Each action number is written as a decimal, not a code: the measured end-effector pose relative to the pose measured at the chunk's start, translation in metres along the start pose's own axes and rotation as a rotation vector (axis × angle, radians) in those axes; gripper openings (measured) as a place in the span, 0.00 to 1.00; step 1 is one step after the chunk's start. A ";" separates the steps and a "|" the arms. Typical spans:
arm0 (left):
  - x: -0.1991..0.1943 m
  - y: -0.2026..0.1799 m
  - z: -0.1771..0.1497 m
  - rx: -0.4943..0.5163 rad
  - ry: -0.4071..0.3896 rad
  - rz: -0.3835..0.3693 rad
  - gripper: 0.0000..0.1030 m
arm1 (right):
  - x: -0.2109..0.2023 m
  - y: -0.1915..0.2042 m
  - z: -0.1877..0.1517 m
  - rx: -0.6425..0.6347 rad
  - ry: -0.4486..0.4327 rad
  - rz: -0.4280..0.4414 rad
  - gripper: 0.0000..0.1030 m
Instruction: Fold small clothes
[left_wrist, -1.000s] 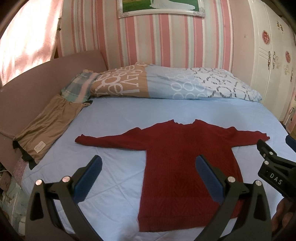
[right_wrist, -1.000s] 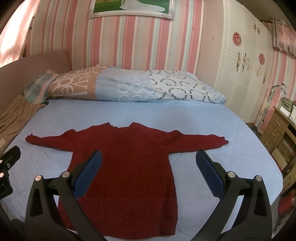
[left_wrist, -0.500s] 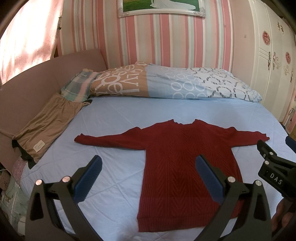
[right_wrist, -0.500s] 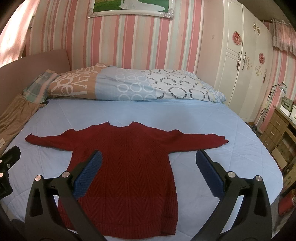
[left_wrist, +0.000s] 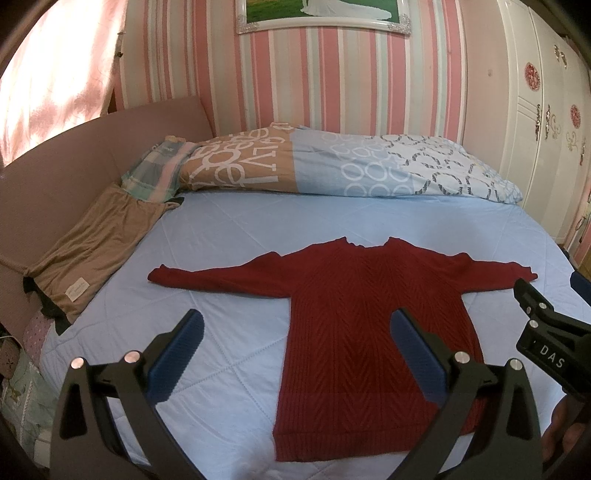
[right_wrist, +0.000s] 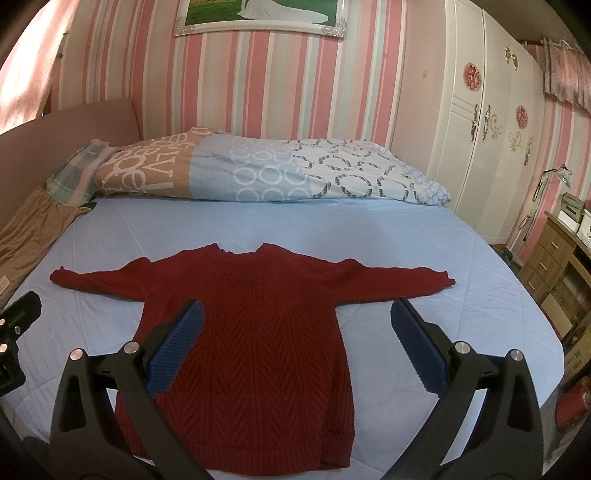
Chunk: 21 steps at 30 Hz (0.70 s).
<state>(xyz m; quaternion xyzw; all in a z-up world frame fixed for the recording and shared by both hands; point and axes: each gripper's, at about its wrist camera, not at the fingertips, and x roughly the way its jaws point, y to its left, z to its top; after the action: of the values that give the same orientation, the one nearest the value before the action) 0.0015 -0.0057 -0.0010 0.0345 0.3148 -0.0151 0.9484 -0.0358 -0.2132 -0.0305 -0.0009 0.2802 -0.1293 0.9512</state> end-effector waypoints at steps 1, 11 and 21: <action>0.001 0.000 0.000 0.000 0.000 0.001 0.98 | 0.000 0.000 0.000 0.000 -0.001 -0.001 0.97; 0.001 0.001 0.000 -0.001 0.000 -0.002 0.98 | -0.001 0.000 0.001 0.001 -0.001 0.000 0.97; 0.001 0.000 -0.001 0.001 0.002 -0.001 0.98 | 0.001 0.001 0.000 0.004 -0.002 0.000 0.97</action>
<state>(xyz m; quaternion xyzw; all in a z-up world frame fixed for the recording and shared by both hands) 0.0019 -0.0061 -0.0024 0.0349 0.3155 -0.0158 0.9481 -0.0350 -0.2126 -0.0307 0.0007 0.2789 -0.1299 0.9515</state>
